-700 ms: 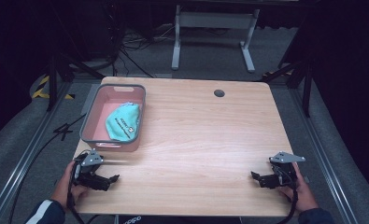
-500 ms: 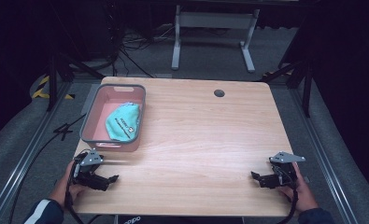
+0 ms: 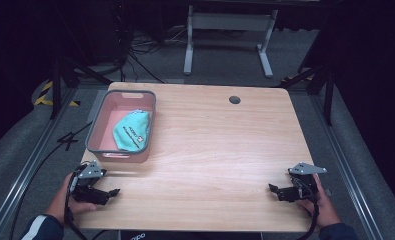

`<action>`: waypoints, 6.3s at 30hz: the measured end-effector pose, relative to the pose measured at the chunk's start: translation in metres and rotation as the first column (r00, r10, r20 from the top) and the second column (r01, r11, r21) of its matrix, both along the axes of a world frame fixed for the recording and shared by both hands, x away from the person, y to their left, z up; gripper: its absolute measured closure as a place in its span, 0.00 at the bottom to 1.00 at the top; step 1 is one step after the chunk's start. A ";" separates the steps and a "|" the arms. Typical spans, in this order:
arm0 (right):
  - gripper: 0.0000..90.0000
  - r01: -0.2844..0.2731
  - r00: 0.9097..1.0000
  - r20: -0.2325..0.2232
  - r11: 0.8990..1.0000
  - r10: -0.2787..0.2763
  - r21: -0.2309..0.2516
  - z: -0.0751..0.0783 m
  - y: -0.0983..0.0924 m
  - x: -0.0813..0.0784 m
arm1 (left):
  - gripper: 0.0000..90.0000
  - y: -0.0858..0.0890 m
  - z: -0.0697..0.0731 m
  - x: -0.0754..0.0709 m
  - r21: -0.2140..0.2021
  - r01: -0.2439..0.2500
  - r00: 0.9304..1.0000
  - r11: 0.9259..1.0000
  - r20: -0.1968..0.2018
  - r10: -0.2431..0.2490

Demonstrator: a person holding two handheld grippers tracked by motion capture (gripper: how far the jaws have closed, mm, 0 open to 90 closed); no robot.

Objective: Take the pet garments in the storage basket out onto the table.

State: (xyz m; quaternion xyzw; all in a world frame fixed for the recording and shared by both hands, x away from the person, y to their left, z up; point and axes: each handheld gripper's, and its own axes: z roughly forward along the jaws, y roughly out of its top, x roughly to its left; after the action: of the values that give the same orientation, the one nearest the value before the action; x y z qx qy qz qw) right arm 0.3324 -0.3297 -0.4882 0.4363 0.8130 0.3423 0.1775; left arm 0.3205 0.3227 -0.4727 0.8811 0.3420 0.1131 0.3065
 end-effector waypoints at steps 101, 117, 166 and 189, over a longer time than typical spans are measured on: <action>0.01 0.000 1.000 0.000 1.000 0.000 -0.004 0.000 0.000 0.000 | 0.22 -0.077 0.038 0.204 0.352 -0.150 0.917 0.924 -0.300 0.263; 0.01 0.001 1.000 0.001 1.000 -0.001 -0.004 0.000 0.000 0.000 | 0.83 -0.076 0.047 0.192 0.327 -0.093 0.953 0.940 -0.245 0.180; 0.01 0.003 1.000 0.001 1.000 -0.003 -0.004 0.000 0.000 -0.001 | 0.86 -0.057 0.160 0.085 -0.015 -0.058 0.976 0.998 0.212 0.060; 0.01 0.003 1.000 0.001 1.000 -0.003 -0.004 0.000 0.000 -0.001 | 0.86 -0.109 0.175 0.067 -0.011 0.104 0.965 0.995 0.243 -0.098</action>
State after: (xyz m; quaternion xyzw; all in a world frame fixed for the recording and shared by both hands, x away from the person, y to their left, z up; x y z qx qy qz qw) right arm 0.3318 -0.3296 -0.4882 0.4371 0.8128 0.3406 0.1794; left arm 0.3873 0.2139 -0.2972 0.8731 0.2581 0.2001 0.3619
